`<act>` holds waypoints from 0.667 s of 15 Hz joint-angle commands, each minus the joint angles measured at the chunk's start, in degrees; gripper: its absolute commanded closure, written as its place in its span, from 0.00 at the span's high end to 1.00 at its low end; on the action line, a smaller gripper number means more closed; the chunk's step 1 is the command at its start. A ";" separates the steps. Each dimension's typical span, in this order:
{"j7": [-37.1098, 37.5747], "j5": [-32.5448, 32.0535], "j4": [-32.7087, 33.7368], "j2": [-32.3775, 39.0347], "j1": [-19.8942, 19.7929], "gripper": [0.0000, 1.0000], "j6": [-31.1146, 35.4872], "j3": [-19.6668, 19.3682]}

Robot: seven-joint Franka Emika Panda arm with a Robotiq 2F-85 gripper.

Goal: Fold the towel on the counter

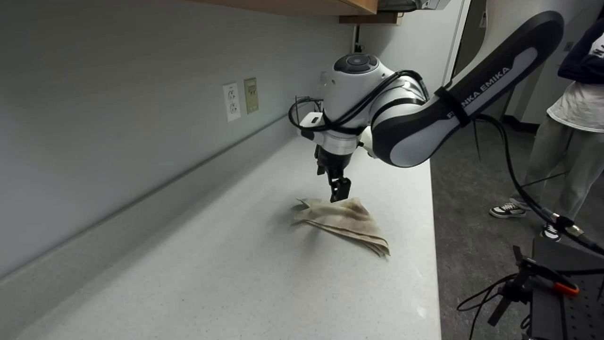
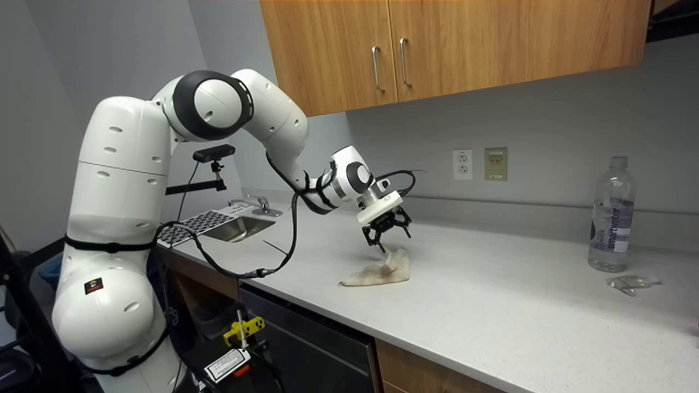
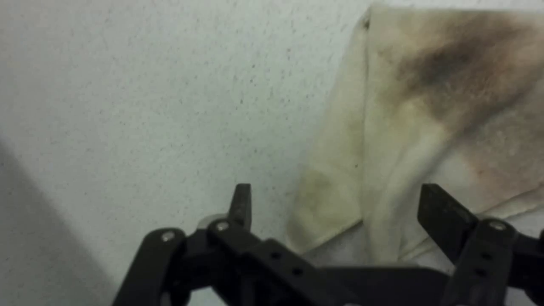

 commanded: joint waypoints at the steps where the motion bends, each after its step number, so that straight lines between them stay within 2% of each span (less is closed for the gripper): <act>1: -6.12 4.79 -5.15 -6.03 -2.79 1.00 -6.79 1.84; 5: -9.91 10.12 -7.80 -10.38 -4.00 1.00 -12.47 2.30; 10: -14.93 19.47 -10.74 -15.70 -5.34 1.00 -16.57 3.44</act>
